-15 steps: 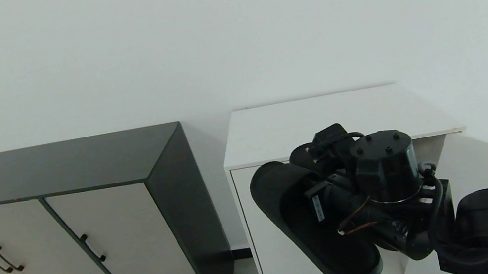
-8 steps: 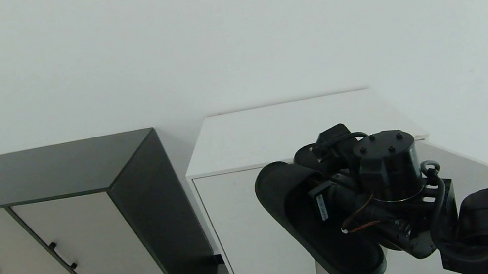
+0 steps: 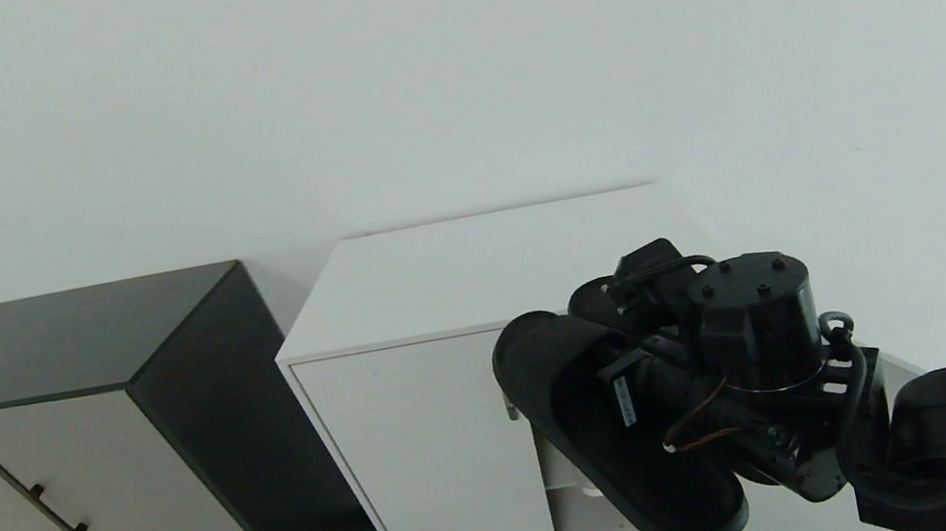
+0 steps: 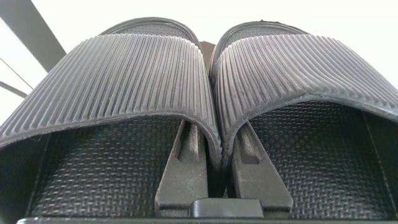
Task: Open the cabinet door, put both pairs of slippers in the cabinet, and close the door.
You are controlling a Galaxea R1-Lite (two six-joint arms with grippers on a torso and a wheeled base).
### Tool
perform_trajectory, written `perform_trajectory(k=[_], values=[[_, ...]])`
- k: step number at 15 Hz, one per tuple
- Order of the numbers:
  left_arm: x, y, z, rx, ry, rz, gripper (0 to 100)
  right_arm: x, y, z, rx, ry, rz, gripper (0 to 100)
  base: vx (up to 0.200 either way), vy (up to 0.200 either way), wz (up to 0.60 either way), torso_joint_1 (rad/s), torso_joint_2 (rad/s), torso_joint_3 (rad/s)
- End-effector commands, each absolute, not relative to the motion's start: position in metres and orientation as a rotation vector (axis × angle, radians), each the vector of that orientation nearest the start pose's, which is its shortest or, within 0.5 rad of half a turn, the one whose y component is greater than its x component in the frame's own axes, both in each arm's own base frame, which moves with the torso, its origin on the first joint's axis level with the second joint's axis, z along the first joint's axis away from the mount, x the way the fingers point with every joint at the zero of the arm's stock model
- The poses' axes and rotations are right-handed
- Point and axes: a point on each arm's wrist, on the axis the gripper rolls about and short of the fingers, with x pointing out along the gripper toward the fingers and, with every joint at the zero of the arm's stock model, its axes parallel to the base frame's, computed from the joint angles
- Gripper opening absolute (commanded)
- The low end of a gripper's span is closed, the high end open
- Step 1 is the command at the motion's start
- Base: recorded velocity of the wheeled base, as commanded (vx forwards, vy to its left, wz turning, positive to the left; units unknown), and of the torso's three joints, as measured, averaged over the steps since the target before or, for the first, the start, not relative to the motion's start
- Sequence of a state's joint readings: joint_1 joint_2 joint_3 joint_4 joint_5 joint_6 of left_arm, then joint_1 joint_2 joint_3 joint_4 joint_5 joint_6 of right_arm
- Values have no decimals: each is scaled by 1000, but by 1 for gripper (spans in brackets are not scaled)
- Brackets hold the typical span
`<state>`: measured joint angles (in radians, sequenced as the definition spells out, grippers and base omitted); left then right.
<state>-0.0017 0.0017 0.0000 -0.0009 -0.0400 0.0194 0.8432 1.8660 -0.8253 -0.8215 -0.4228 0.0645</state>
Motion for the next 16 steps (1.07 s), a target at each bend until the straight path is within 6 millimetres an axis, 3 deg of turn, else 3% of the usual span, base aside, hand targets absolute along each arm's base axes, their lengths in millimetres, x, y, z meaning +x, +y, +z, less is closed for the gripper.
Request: perform_trajectory(k=[1,6,10,16], values=[[-23,-1,76,18,0,-41,0,232,247,152,-68,193,412,0,0,0,0,0,0,0],[-23,-1,76,18,0,-41,0,235,246,150,-65,195,409,0,0,0,0,0,0,0],[-23,-1,76,18,0,-41,0,220,234,145,-83,223,416,0,0,0,0,0,0,0],[-23,-1,76,20,0,-41,0,222,237,140,-94,231,418,0,0,0,0,0,0,0]])
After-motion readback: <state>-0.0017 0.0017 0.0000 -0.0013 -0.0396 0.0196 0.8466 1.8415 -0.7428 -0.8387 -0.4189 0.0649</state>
